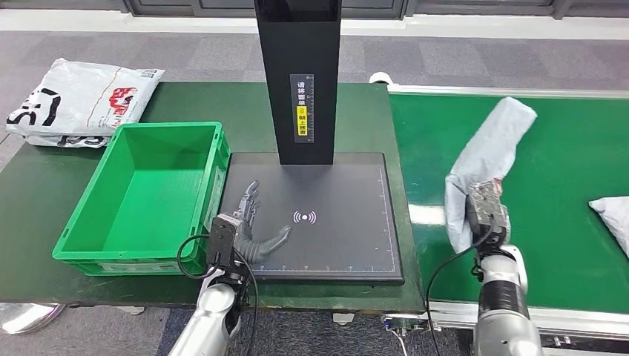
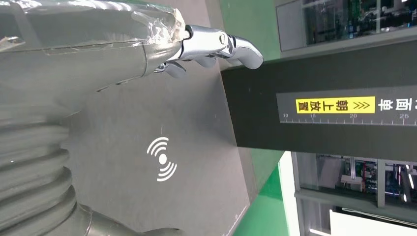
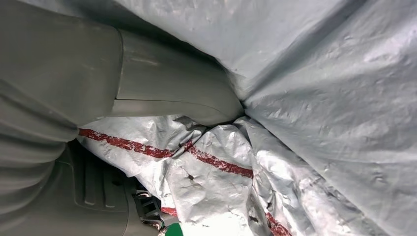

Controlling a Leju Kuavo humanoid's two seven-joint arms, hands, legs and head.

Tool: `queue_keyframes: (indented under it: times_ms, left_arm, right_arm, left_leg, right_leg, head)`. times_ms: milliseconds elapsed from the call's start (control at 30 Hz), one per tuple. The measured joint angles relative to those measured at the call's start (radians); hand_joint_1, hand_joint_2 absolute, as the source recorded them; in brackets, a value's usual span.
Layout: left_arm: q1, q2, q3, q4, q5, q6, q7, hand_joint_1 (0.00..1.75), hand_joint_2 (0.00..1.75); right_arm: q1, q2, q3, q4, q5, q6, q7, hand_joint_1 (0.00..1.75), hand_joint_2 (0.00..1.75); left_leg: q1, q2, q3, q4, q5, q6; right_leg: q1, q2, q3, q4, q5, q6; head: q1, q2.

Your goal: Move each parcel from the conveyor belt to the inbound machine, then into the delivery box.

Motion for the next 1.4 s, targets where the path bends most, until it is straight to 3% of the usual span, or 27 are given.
queue_keyframes:
  times_ms: [267,400,733,1000,1233,1267,1367,1400]
  left_arm:
    - [-0.005,0.000,-0.021,0.013,0.024,0.001,0.001,0.00,1.75]
    - [-0.005,0.000,-0.021,0.014,0.027,0.001,0.003,0.00,1.75]
    - [-0.005,0.000,-0.021,0.010,0.027,0.001,0.003,0.00,1.75]
    - [-0.005,0.000,-0.024,0.005,0.027,0.001,0.007,0.00,1.75]
    - [-0.007,0.000,-0.031,0.006,0.038,0.001,0.008,0.00,1.75]
    - [-0.007,0.000,-0.033,0.007,0.040,0.001,0.008,0.00,1.75]
    - [-0.009,0.000,-0.038,0.011,0.046,0.001,0.006,0.00,1.75]
    - [-0.009,0.000,-0.039,0.012,0.050,0.001,0.005,0.00,1.75]
  right_arm:
    - [-0.011,0.122,0.198,0.085,0.066,-0.052,0.041,1.75,1.75]
    - [-0.016,0.159,0.269,0.112,0.071,-0.068,0.059,1.75,1.75]
    - [-0.040,0.187,0.356,0.150,0.093,-0.073,0.097,1.75,1.75]
    - [-0.068,0.221,0.589,0.207,-0.006,-0.081,0.208,1.75,1.75]
    - [-0.088,0.225,0.686,0.240,-0.045,-0.063,0.261,1.75,1.75]
    - [-0.092,0.225,0.697,0.245,-0.052,-0.060,0.269,1.49,1.75]
    - [-0.105,0.225,0.731,0.262,-0.068,-0.051,0.298,0.18,1.75]
    - [-0.109,0.225,0.742,0.266,-0.072,-0.049,0.308,0.00,1.75]
  left_leg:
    - [0.000,0.001,0.000,0.000,0.000,-0.002]
    - [0.000,0.001,0.000,0.000,-0.001,-0.004]
    - [0.002,0.011,0.002,0.000,-0.003,-0.010]
    - [0.003,0.016,0.006,-0.001,-0.003,-0.014]
    - [0.003,0.016,0.006,-0.001,-0.003,-0.014]
    - [0.003,0.016,0.006,-0.001,-0.003,-0.014]
    - [0.003,0.016,0.007,-0.001,-0.003,-0.014]
    - [0.003,0.016,0.007,-0.001,-0.003,-0.014]
  right_leg:
    - [0.001,0.000,-0.002,0.003,-0.002,-0.003]
    - [0.001,0.001,-0.003,0.003,-0.002,-0.004]
    - [0.001,0.011,-0.004,0.003,0.000,-0.010]
    - [0.003,0.016,-0.005,0.005,-0.001,-0.014]
    - [0.002,0.015,-0.004,0.006,-0.001,-0.014]
    - [0.002,0.015,-0.004,0.006,-0.001,-0.014]
    - [0.002,0.016,-0.004,0.006,-0.001,-0.014]
    - [0.002,0.016,-0.004,0.006,-0.001,-0.014]
  head:
    - [0.000,0.000]
    - [0.000,0.000]
    - [0.000,0.000]
    - [0.000,0.000]
    - [0.000,0.000]
    - [0.000,0.000]
    - [0.000,0.000]
    - [0.000,0.000]
